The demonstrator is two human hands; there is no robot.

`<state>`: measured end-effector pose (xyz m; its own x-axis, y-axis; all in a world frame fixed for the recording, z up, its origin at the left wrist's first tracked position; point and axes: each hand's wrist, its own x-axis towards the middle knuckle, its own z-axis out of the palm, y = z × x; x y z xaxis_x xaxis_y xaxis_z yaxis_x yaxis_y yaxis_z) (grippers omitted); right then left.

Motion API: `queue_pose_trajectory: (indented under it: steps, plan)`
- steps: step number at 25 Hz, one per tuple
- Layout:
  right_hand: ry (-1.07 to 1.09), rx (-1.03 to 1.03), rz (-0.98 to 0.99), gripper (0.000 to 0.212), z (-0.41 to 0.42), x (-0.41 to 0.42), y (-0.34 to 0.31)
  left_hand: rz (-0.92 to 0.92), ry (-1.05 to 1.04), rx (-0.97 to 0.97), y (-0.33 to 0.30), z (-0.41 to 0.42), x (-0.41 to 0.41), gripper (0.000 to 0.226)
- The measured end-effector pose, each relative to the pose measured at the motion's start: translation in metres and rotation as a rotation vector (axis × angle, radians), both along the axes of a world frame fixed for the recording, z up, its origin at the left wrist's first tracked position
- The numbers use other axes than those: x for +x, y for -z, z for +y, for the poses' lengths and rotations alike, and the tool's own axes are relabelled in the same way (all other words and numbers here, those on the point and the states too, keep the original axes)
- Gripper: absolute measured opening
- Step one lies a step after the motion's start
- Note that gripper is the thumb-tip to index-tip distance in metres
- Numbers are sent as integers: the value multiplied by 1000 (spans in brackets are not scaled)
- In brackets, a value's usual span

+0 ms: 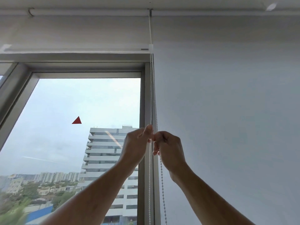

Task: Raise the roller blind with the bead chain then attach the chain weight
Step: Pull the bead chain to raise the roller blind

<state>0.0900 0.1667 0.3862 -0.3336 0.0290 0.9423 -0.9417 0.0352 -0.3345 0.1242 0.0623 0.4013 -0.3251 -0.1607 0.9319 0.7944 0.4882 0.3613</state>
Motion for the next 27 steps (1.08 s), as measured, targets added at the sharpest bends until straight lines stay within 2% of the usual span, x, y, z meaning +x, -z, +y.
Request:
queue_pose_trajectory:
  steps: [7, 15, 27]
  plan:
    - [-41, 44, -21, 35, -2, 4, 28, -89, 93, 118, -20, 17, 4, 24]
    - [-166, 179, -128, 20, -2, -8, 57, -112, 105, 162, 3, 9, -2, 20]
    - [-278, 137, -253, 9, 3, -34, 114, -201, 76, 80, 68, -11, -27, 10]
